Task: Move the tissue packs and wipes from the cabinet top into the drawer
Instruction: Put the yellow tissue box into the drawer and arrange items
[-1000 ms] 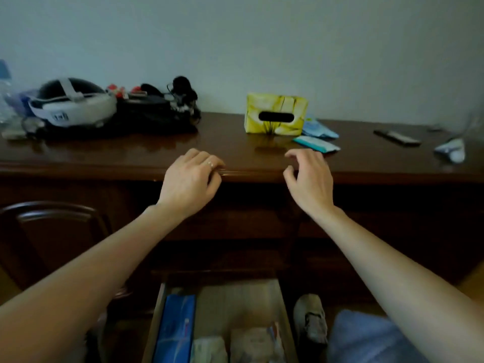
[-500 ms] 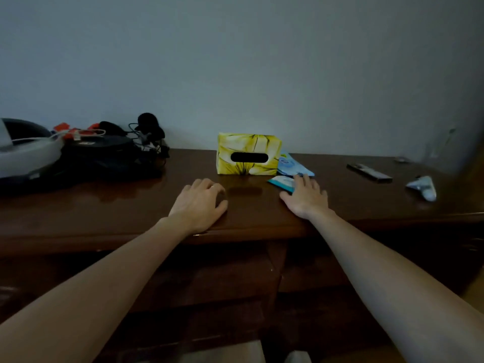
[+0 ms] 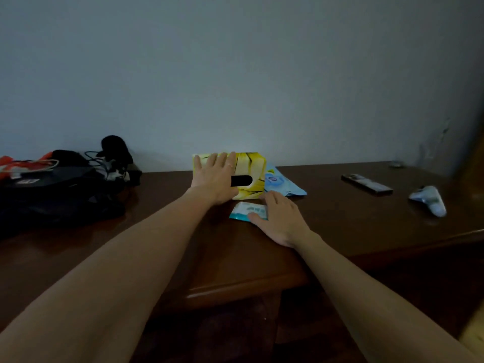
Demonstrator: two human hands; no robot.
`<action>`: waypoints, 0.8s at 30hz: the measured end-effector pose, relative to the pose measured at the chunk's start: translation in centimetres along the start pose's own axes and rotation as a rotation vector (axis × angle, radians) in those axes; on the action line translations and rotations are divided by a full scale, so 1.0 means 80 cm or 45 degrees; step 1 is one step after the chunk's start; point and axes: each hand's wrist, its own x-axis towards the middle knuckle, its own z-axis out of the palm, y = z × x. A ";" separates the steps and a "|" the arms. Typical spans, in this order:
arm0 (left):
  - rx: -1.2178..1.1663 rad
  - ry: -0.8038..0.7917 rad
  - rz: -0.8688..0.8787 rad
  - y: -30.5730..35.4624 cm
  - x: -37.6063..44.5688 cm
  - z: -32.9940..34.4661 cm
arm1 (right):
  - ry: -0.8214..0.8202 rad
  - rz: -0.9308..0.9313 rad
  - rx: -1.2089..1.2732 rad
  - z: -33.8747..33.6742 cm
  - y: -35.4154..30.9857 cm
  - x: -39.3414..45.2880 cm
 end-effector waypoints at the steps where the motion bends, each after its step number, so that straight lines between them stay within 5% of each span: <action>1: 0.033 -0.017 -0.020 -0.004 0.006 0.004 | -0.023 0.007 0.018 0.003 0.002 0.004; 7: 0.244 0.161 -0.186 -0.053 -0.008 0.012 | -0.137 0.067 0.021 0.006 0.004 0.024; 15: 0.512 0.064 -0.297 -0.128 -0.061 -0.016 | -0.178 0.101 -0.111 -0.004 -0.010 0.024; 24: 0.101 0.064 -0.342 -0.164 -0.017 -0.008 | -0.228 0.108 -0.121 0.011 -0.060 0.109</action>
